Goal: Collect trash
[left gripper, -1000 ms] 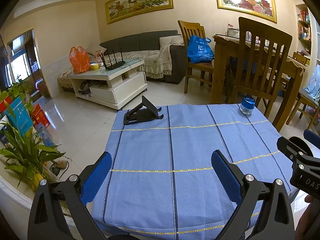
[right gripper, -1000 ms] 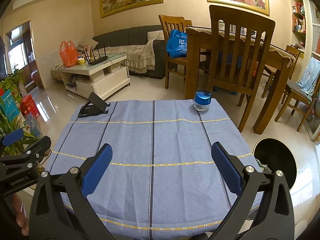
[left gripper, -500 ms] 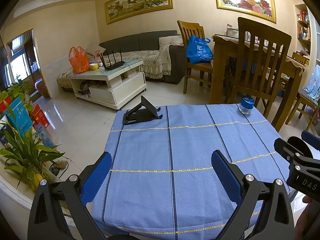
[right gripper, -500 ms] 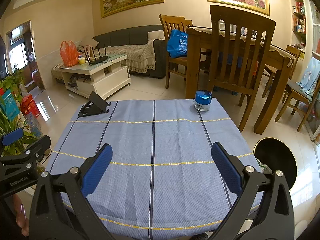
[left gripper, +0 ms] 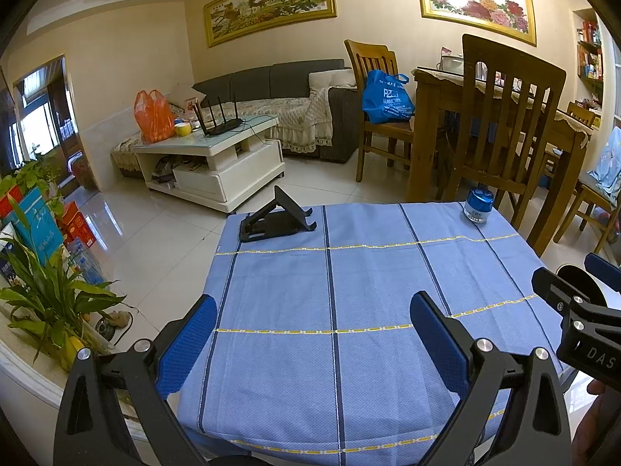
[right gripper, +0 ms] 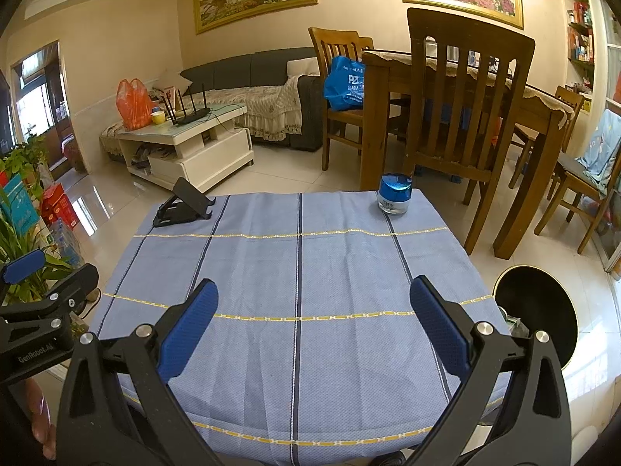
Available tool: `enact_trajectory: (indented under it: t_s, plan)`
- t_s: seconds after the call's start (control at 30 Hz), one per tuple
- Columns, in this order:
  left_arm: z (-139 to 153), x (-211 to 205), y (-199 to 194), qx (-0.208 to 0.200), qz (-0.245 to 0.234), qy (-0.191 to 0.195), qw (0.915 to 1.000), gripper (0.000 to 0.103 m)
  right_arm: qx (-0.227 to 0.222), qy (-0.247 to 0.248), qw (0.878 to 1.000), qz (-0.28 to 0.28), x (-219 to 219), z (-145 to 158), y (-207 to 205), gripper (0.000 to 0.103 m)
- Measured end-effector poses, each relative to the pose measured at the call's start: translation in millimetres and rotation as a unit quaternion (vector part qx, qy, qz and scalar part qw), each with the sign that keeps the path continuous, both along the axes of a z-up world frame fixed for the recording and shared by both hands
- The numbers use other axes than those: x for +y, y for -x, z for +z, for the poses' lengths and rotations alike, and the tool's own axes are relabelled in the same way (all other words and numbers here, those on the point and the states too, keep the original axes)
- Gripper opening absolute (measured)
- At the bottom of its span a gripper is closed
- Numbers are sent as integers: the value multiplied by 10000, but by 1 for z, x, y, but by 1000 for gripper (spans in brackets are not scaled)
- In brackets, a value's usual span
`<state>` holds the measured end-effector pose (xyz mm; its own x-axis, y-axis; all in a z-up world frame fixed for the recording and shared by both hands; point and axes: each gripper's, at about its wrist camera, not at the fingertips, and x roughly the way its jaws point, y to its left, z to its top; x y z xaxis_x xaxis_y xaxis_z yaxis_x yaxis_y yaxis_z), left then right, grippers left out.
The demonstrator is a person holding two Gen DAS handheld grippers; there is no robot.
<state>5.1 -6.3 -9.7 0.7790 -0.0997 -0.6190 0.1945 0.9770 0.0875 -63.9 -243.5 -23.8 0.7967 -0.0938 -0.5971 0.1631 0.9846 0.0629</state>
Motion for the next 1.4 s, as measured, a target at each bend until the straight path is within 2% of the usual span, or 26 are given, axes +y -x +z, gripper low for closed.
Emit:
enact_trajectory:
  t_s: [0.63, 0.8, 0.97, 1.4]
  plan:
    - [-4, 3, 0, 58, 30, 16, 10000, 96, 29, -29, 10000, 14, 2, -1, 0, 98]
    - [-4, 4, -3, 159, -163, 171, 9996, 96, 67, -16, 10000, 59, 5, -4, -1, 98]
    - [-6, 3, -5, 461, -422, 411, 9972, 96, 34, -34, 10000, 65, 4, -3, 3, 98]
    - [-10, 3, -4, 587, -270, 382, 9972, 96, 54, -6, 9999, 106, 2, 0, 3, 98]
